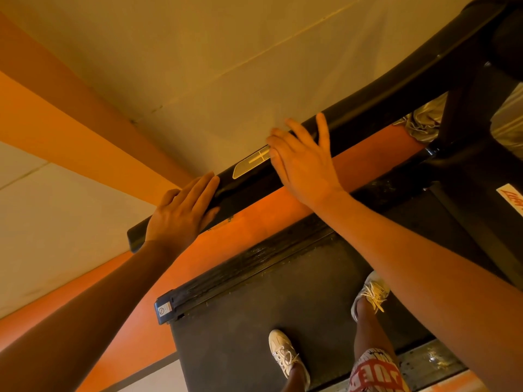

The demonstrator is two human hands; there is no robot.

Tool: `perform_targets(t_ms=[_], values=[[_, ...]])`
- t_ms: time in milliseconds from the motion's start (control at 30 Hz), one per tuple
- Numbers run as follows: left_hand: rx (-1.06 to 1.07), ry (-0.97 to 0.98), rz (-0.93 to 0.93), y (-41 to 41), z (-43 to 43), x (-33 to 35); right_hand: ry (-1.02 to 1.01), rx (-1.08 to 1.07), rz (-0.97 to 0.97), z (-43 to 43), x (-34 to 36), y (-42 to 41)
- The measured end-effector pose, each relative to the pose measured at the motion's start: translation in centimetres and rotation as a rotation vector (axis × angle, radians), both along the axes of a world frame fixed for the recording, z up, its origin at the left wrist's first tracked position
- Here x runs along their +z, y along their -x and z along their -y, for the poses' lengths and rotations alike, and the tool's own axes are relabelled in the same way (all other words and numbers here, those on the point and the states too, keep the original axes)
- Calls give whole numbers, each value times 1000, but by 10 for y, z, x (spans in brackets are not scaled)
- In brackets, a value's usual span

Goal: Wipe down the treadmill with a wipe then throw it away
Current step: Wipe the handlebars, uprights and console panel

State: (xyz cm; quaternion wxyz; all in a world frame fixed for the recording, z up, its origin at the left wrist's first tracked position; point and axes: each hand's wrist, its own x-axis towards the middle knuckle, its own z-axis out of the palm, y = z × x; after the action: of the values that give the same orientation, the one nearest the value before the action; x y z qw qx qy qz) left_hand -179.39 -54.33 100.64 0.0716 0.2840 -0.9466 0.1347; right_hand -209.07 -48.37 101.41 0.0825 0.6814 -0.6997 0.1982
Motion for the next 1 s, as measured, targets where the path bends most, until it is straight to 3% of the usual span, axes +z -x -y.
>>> perform_targets(t_ms=[100,267,433,600,800,933,1000], values=[[9,4,3,-1,0,-1,12,63,-37,4,1,18],[16,-2,5,0,1,-1,21,-101,41,6,5,5],[17,5,11,-1,1,-1,-15,68,-66,7,5,17],[20,-4,13,0,1,0,60,-93,22,6,5,27],[30,-16,30,0,1,0,8,55,-62,7,7,42],[33,-32,32,0,0,1,16,-165,31,6,13,49],[38,-36,35,0,0,2,26,-165,50,5,9,31]])
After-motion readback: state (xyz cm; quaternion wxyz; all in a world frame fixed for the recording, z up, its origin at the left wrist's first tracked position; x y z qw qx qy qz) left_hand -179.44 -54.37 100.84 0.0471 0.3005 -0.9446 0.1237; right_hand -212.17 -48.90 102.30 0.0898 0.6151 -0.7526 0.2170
